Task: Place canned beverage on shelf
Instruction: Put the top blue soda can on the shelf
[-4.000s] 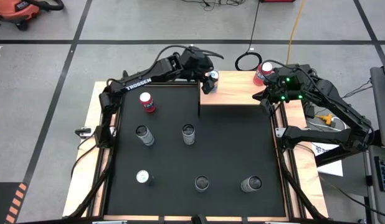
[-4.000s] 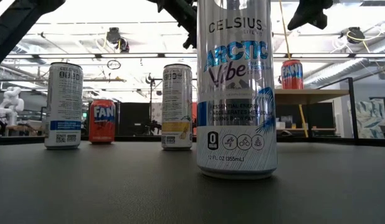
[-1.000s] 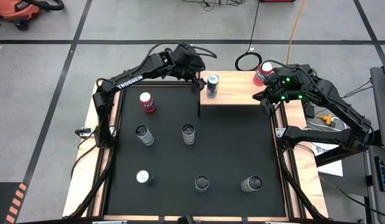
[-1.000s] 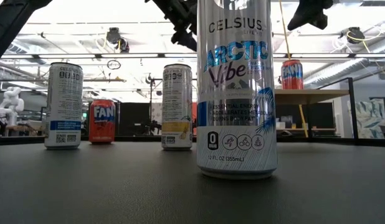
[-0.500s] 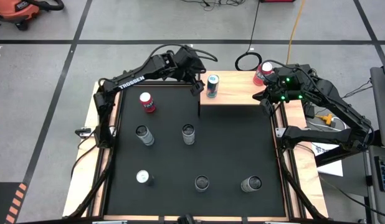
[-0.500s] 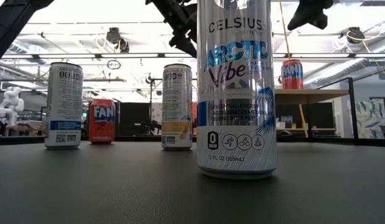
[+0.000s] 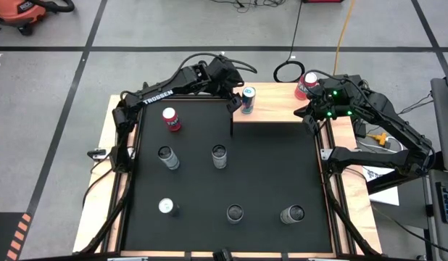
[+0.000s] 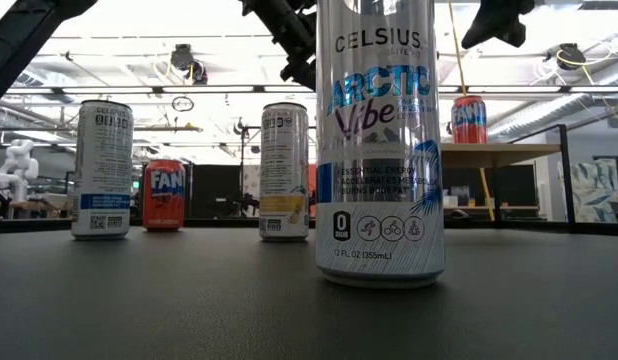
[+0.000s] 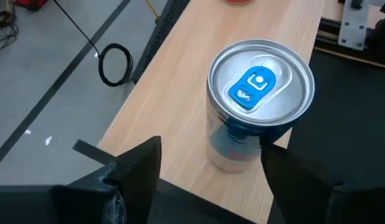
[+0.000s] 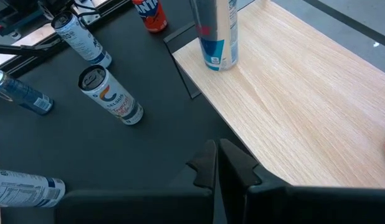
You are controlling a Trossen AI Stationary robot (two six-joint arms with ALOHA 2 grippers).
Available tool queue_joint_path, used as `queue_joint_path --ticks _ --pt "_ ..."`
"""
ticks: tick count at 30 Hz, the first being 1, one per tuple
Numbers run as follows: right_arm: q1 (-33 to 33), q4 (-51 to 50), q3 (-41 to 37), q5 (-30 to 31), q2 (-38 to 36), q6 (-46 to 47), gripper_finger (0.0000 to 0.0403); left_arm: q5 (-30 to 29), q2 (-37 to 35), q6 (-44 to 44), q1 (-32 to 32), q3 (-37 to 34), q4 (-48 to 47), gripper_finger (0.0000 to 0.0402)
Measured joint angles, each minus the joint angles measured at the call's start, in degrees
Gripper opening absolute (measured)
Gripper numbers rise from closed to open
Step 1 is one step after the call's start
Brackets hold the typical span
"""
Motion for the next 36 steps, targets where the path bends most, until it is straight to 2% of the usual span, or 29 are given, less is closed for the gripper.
queue_joint_path --ticks 14,36 --pt "0.0 0.0 0.0 0.0 0.0 -0.2 0.0 0.0 1.6 0.1 0.0 0.0 3.3 0.0267" --pt "0.0 0.1 0.0 0.2 0.0 -0.4 0.0 1.1 4.7 0.2 -0.2 0.0 13.3 0.0266"
